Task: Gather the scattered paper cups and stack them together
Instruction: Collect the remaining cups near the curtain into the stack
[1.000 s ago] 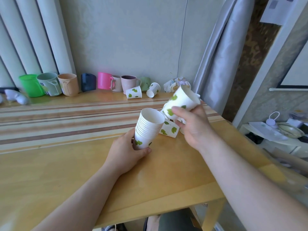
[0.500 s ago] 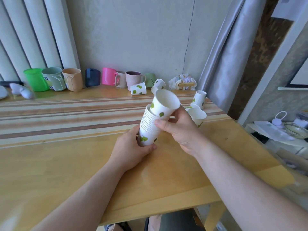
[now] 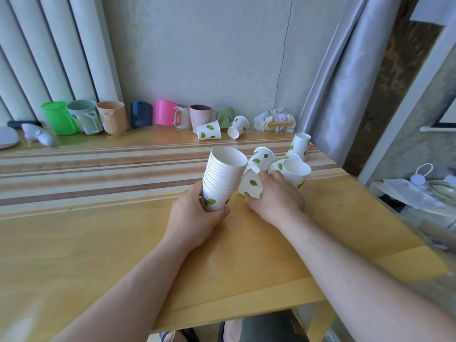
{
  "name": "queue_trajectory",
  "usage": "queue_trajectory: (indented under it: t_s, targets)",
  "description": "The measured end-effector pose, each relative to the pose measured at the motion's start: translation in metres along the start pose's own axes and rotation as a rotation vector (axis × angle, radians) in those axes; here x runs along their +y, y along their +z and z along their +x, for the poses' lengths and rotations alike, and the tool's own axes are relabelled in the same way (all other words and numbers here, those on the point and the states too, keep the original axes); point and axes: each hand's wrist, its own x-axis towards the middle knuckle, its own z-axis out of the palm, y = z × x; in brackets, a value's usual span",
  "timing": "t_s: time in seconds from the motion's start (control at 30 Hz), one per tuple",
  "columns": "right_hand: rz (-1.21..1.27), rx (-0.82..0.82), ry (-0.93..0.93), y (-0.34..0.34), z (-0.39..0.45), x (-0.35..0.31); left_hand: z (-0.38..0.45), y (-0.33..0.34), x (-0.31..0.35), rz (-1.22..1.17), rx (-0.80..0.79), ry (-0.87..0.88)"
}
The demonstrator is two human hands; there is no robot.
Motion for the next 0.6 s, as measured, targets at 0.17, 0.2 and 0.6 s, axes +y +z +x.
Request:
queue_trajectory:
  t_s: [0.17, 0.2, 0.6]
  targets:
    - [0.272, 0.019, 0.046, 0.002, -0.002, 0.003, 0.001, -0.001, 0.002, 0.011, -0.002, -0.001]
    - [0.456, 0.029, 0.074, 0.001, -0.004, 0.003, 0.001, -0.001, 0.002, 0.013, -0.004, -0.002]
    - [1.603, 0.003, -0.113, -0.053, 0.0, -0.031, 0.002, -0.001, 0.005, 0.082, -0.017, 0.027]
